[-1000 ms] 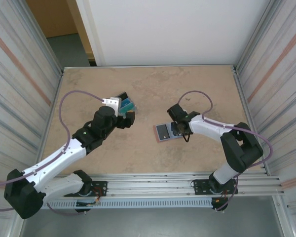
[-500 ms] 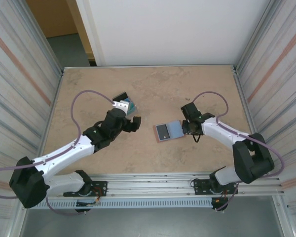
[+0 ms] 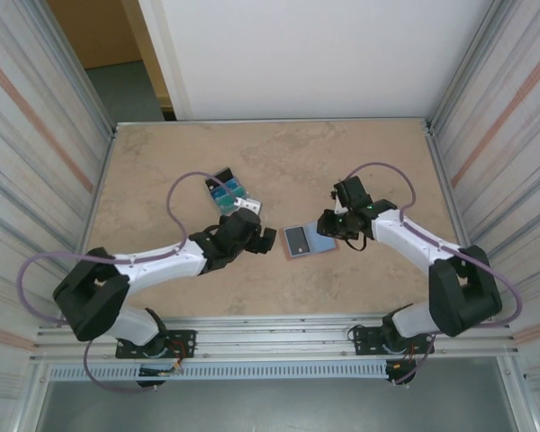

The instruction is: Take the credit cards out of the card holder

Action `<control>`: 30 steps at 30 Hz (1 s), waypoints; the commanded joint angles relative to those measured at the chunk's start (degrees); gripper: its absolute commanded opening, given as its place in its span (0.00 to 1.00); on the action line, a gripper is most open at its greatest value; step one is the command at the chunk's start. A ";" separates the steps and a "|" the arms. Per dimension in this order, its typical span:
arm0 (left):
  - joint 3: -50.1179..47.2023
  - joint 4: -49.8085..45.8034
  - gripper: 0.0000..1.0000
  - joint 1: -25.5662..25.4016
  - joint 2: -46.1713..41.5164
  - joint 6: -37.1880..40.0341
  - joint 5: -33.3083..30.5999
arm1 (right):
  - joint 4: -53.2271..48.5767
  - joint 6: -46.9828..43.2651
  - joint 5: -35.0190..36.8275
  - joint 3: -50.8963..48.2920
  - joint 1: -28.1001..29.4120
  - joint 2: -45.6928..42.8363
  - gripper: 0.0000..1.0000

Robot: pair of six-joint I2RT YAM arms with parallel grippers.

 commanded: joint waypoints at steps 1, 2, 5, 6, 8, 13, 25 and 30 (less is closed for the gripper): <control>1.97 3.40 0.99 -0.77 3.18 -2.01 0.54 | 2.71 -0.59 -8.20 1.79 -0.43 4.31 0.23; 2.38 3.78 0.99 -1.04 4.37 -1.97 0.72 | 3.35 -0.87 -9.32 2.01 -0.43 5.58 0.21; 3.89 4.25 0.99 -1.76 7.81 -1.05 1.07 | 5.67 -1.15 -11.69 2.03 -0.43 8.24 0.20; 4.47 4.32 0.99 -2.01 8.70 -0.65 1.08 | 6.06 -1.30 -12.20 2.05 -0.43 8.86 0.19; 5.60 4.39 0.99 -2.47 10.67 0.21 1.11 | 6.55 -1.65 -12.68 2.29 -0.46 10.10 0.19; 7.68 4.35 0.99 -2.63 14.23 0.67 1.79 | 6.93 -2.34 -13.34 2.21 -0.68 11.86 0.19; 10.17 2.77 0.99 -2.63 18.80 1.06 2.14 | 8.60 -2.75 -14.73 1.59 -0.69 14.81 0.21; 11.04 2.13 0.99 -2.69 19.93 1.13 2.23 | 9.13 -2.95 -15.16 1.56 -0.62 15.90 0.21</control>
